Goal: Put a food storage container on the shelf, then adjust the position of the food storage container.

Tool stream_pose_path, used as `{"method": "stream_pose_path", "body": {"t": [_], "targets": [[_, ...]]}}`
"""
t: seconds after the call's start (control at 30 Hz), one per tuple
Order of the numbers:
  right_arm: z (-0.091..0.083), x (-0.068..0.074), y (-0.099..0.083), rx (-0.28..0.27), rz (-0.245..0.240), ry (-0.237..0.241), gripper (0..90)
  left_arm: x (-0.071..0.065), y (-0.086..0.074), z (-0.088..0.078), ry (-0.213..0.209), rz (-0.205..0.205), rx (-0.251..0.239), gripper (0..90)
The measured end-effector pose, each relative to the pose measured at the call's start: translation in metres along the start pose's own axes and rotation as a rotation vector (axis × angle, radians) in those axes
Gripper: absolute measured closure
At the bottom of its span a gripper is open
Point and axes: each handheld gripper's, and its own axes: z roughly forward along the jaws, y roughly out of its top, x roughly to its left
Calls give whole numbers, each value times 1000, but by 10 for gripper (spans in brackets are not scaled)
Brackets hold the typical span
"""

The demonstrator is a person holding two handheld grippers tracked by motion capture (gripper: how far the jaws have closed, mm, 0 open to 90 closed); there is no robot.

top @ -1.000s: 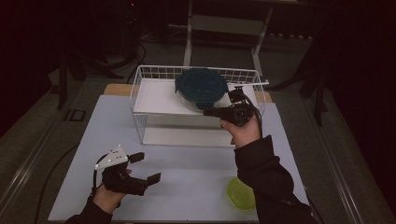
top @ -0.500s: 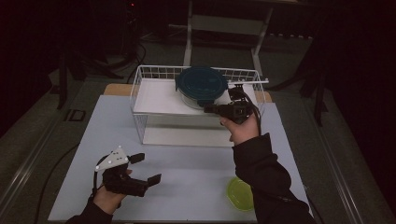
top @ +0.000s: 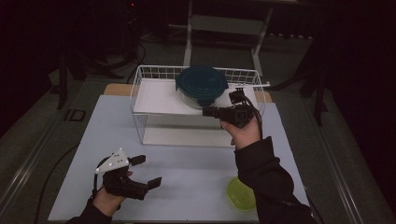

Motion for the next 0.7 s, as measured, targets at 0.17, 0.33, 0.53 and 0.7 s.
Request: {"method": "stream_pose_path", "body": {"t": [0.17, 0.33, 0.53, 0.7], "targets": [[-7, 3, -17, 15, -37, 17, 539, -3, -1, -6, 2, 32, -5, 0], [-18, 0, -39, 15, -82, 73, 298, -7, -8, -11, 15, 58, 1, 0], [-35, -14, -67, -22, -71, 106, 231, -12, -16, -13, -7, 67, -1, 0], [-49, -30, -87, -72, -72, 138, 246, -13, -22, -11, -2, 66, 19, 0]]}}
